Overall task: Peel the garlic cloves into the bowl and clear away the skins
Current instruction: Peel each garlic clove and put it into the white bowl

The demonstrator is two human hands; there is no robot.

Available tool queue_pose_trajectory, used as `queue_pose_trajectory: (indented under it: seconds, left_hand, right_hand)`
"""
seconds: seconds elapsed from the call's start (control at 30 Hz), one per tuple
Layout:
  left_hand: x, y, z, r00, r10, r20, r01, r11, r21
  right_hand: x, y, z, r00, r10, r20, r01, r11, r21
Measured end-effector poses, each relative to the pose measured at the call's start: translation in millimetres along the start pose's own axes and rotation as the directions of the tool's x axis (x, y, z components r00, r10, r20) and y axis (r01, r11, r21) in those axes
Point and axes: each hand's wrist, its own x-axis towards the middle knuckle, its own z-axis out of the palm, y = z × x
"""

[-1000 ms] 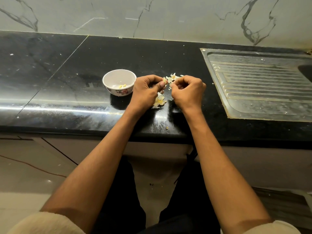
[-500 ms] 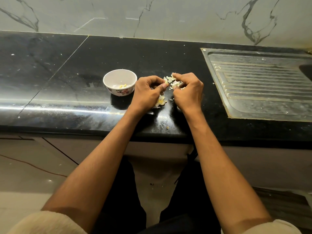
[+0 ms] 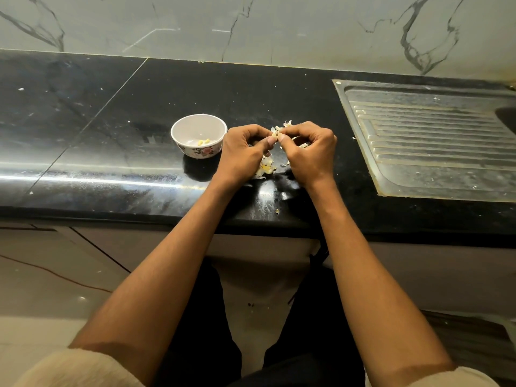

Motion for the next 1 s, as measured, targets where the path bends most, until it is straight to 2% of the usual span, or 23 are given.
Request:
queue_pose_trajectory:
  seconds: [0.23,0.57,0.77,1.0]
  left_hand:
    - [1.6,-4.0,1.1,0.999,0.012,0.032,-0.011,1.000,-0.010]
    - [2.5,-3.9,0.7,1.000,0.014,0.007,-0.014,1.000,-0.012]
    - [3.4,-5.2,0.3,0.998,-0.007,-0.064,0.004,0.999,-0.051]
    - [2.7,-5.8,0.7,0.999,-0.010,-0.047,0.007,0.998,-0.068]
  right_hand:
    - [-0.5,0.4,-0.4,0.996,-0.085,0.031,0.085,0.996,-0.004]
    - [-1.1,0.2,-1.4,0.998,-0.059,0.018,0.059,0.998,-0.022]
    - [-0.4,0.2,-1.1,0.997,-0.065,0.033,0.067,0.996,-0.050]
    - [-0.7,0.1,-0.3,0.998,-0.054,0.033,0.057,0.995,-0.080]
